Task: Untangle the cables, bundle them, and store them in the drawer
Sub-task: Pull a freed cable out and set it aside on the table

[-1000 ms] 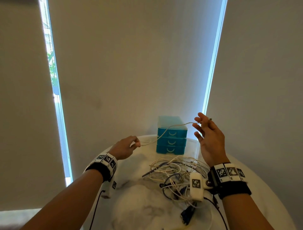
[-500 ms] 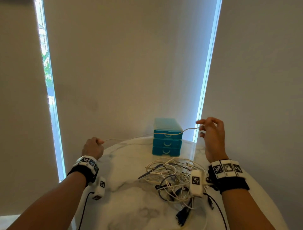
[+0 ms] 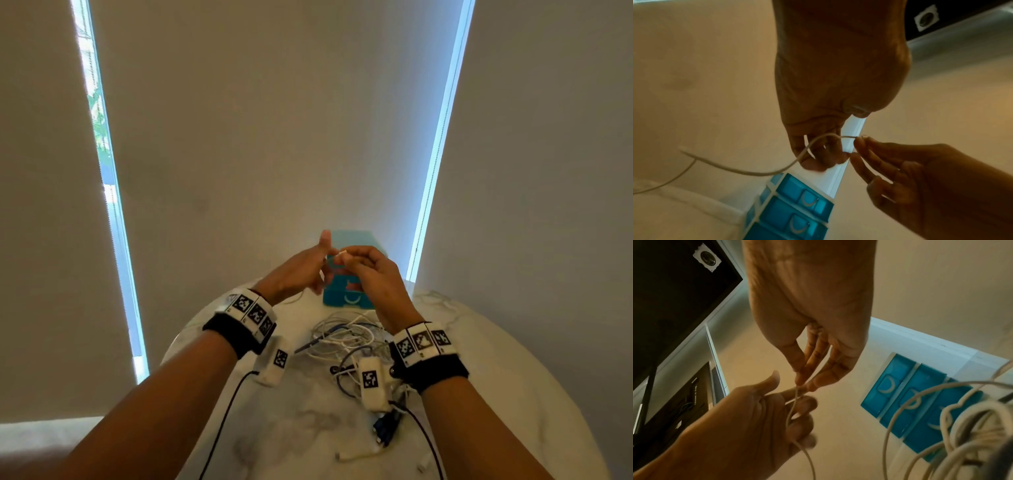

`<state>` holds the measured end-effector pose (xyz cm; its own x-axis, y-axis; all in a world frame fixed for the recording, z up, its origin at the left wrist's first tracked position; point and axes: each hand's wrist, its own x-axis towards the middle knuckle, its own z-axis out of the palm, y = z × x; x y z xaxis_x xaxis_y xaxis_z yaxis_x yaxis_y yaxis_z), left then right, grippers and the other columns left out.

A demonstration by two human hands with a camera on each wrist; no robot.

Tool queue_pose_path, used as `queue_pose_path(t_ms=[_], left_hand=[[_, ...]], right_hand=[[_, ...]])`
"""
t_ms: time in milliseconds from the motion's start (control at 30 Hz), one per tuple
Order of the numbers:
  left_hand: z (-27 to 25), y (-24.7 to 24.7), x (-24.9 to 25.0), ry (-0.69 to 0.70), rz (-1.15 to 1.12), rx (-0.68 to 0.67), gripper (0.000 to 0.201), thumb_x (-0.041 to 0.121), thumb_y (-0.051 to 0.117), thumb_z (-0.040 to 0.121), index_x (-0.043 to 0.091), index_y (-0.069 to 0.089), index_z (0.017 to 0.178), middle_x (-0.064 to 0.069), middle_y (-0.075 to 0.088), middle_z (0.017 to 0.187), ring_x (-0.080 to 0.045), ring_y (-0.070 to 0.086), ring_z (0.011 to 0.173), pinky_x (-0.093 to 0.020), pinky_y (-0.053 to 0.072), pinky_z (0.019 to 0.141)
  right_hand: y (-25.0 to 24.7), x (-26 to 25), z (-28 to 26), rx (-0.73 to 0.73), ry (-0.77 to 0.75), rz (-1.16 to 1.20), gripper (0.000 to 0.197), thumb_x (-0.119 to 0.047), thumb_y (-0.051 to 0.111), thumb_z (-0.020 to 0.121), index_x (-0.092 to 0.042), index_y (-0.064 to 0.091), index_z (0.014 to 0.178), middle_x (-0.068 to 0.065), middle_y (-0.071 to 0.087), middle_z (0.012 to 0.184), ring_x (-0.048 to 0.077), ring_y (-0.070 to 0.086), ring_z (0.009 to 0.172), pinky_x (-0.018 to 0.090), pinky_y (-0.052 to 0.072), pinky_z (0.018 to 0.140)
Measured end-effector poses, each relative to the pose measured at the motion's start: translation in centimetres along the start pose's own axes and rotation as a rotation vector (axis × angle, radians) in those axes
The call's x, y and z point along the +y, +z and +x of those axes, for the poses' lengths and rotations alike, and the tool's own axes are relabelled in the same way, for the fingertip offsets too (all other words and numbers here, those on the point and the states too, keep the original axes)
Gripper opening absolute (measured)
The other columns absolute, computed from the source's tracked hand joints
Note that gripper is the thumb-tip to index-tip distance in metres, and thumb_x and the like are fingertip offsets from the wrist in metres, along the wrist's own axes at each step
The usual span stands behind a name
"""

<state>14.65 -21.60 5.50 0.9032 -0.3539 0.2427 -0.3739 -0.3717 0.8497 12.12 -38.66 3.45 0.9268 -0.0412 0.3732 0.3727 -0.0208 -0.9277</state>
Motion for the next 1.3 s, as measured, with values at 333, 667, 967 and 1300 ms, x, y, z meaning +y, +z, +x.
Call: queue_pose_path(t_ms=[333,667,967,1300], left_hand=[[1.7,3.2,-5.2,0.043,-0.015,0.456,0.048,0.053,0.039,0.112,0.02,0.068,0.092,0.002,0.061,0.079,-0.015,0.054,0.076,-0.037,0.044,0.074],[1.6,8.5,-9.0,0.075,-0.033,0.197,0.054,0.073,0.055,0.098,0.027,0.078,0.085,-0.003,0.073,0.078,-0.011,0.063,0.071,-0.035,0.052,0.074],[1.3,5.5,-7.7,0.171,-0.669,0.446,0.041,0.051,0.045,0.112,0.017,0.068,0.114,-0.003,0.074,0.095,-0.013,0.026,0.055,-0.027,0.021,0.05],[0.3,5.0,-7.4,0.284,-0.627,0.311,0.041,0.04,0.037,0.115,0.01,0.063,0.119,-0.014,0.059,0.092,-0.019,0.025,0.055,-0.04,0.015,0.053]], right_hand=[[-6.9,4.7,-1.3,-0.251,0.215,-0.66,0.025,-0.042,0.083,0.091,-0.026,0.077,0.108,-0.008,0.077,0.103,0.008,0.07,0.098,0.027,0.054,0.083],[-7.5,7.3,-1.3,0.287,-0.055,0.232,0.022,-0.023,0.076,0.098,-0.011,0.079,0.116,0.009,0.079,0.115,0.019,0.076,0.106,0.033,0.064,0.091],[-8.3,10.6,-0.8,0.082,0.214,-0.214,0.03,-0.013,0.082,0.093,-0.019,0.075,0.121,0.002,0.079,0.112,0.023,0.075,0.109,0.034,0.061,0.093],[-7.2,9.7,1.0,-0.026,0.222,-0.418,0.056,-0.01,0.068,0.101,-0.039,0.053,0.146,0.01,0.077,0.103,0.018,0.071,0.079,0.022,0.057,0.06]])
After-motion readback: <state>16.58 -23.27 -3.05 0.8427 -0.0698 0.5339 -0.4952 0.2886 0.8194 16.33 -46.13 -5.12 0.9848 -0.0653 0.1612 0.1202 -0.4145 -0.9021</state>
